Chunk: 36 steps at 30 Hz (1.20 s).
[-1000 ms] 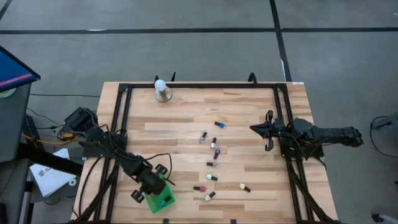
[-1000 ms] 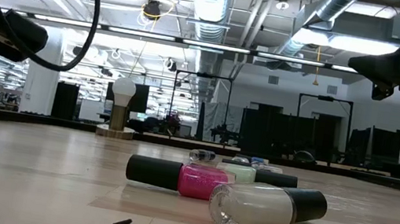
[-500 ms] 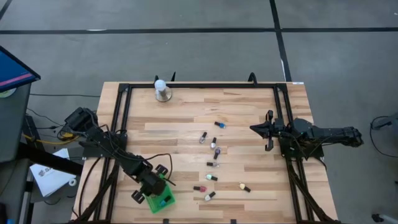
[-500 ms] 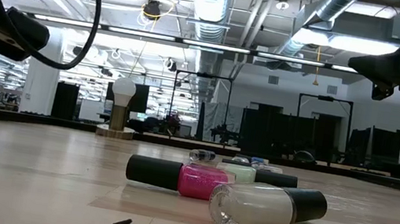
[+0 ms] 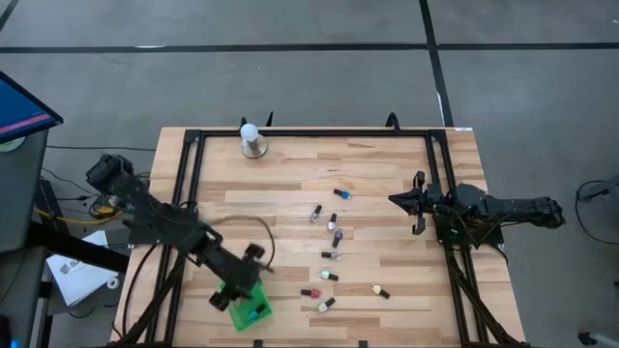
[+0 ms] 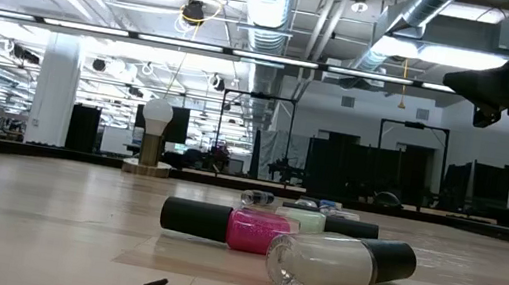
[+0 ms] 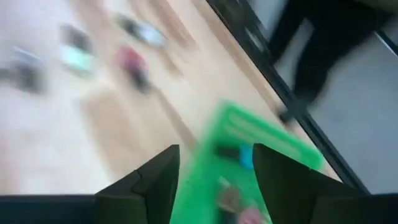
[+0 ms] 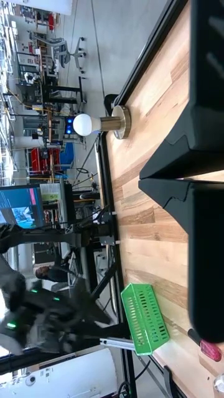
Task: Pick & Place Nail Polish
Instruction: Put the black red nail polish bottle into the green basket
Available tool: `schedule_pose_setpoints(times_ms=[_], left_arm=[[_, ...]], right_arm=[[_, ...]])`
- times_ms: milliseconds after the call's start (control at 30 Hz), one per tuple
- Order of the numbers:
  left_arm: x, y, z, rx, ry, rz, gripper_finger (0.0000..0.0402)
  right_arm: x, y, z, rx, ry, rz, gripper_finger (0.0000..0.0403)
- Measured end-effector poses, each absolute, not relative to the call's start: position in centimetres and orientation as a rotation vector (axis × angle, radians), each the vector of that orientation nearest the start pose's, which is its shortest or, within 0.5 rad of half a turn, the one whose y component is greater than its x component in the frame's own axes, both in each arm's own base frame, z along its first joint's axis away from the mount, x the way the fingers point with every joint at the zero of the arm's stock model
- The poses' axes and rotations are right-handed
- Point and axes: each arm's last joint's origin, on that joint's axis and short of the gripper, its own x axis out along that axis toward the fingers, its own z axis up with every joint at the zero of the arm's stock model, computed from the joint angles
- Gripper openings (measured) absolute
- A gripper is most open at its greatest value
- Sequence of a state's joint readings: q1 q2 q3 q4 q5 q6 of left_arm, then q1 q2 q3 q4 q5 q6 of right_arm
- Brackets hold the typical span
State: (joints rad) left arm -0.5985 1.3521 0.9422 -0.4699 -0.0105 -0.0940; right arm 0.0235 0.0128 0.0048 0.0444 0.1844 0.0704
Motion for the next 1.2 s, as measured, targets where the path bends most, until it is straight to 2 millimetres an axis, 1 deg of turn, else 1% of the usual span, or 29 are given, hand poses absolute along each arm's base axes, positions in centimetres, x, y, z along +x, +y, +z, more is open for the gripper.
schedule_pose_setpoints(times_ms=[133,233,333,500,567,667,800,1067,1200], left_arm=[[23.4,-12.7,27.7,0.162,0.736,-0.304,0.0206],[24.7,-10.8,29.1,0.125,0.697,-0.208,0.0212],[26.5,-9.6,29.8,0.103,0.69,-0.161,0.0217],[30.1,-8.7,29.7,0.066,0.716,-0.096,0.0219],[31.4,-8.4,29.3,0.031,0.738,-0.063,0.0219],[32.8,-8.1,28.3,-0.014,0.789,-0.02,0.0219],[33.7,-8.3,26.6,-0.062,0.847,-0.007,0.0219],[34.7,-11.0,23.2,-0.021,0.932,-0.074,0.0219],[35.1,-12.4,22.3,-0.009,0.918,-0.107,0.0219]], right_arm=[[9.8,-0.3,16.9,0.074,-0.042,-0.159,0.0],[9.8,-0.3,16.8,0.074,-0.042,-0.159,0.0],[9.8,-0.3,16.8,0.074,-0.042,-0.159,0.0],[9.8,-0.3,16.8,0.074,-0.042,-0.159,0.0],[9.8,-0.3,16.9,0.074,-0.042,-0.159,0.0],[9.8,-0.3,16.9,0.074,-0.042,-0.159,0.0],[9.8,-0.3,16.8,0.074,-0.042,-0.16,0.0],[9.8,-0.3,16.8,0.073,-0.042,-0.16,0.0],[9.8,-0.3,16.8,0.092,-0.043,-0.159,0.0]])
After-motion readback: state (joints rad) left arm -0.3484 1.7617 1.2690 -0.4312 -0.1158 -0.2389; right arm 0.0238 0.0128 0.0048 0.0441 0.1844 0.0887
